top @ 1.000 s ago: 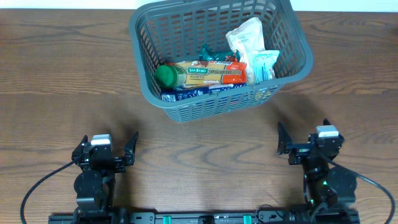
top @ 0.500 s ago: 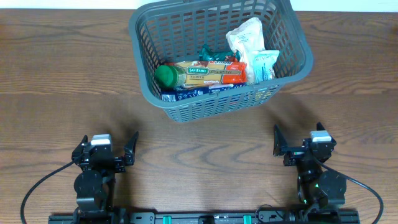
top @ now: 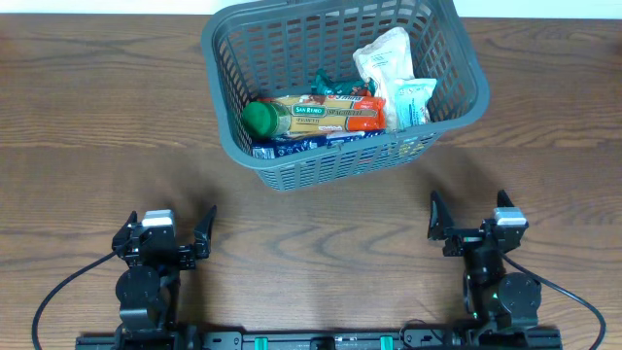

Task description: Pack container

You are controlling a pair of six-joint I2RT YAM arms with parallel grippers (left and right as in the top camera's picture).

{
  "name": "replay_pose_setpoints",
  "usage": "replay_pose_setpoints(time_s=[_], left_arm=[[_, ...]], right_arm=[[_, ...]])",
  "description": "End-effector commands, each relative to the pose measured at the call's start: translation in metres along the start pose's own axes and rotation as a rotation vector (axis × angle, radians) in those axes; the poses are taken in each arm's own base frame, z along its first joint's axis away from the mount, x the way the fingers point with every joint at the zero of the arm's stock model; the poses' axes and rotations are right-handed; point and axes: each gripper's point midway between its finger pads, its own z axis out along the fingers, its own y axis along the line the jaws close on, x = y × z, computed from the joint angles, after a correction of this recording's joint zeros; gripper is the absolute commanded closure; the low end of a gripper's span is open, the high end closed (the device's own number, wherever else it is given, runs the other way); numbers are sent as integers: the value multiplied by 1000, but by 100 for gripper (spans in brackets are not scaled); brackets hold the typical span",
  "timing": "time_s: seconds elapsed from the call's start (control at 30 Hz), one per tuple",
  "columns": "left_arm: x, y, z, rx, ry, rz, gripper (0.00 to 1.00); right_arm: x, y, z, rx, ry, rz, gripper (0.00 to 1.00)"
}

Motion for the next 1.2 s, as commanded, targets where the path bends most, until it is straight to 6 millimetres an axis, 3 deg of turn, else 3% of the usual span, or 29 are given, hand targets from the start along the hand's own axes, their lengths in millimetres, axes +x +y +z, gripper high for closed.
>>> replay_pose_setpoints(time_s=[0.0, 0.23, 1.17], left_arm=[[10, -1, 3, 0, 19, 17, 2], [10, -1, 3, 0, 19, 17, 1], [10, -1, 3, 0, 19, 17, 1]], right_arm=[[6, -3, 2, 9, -2, 30, 1], [24, -4, 5, 9, 24, 30, 1], [23, -4, 5, 9, 23, 29, 1]])
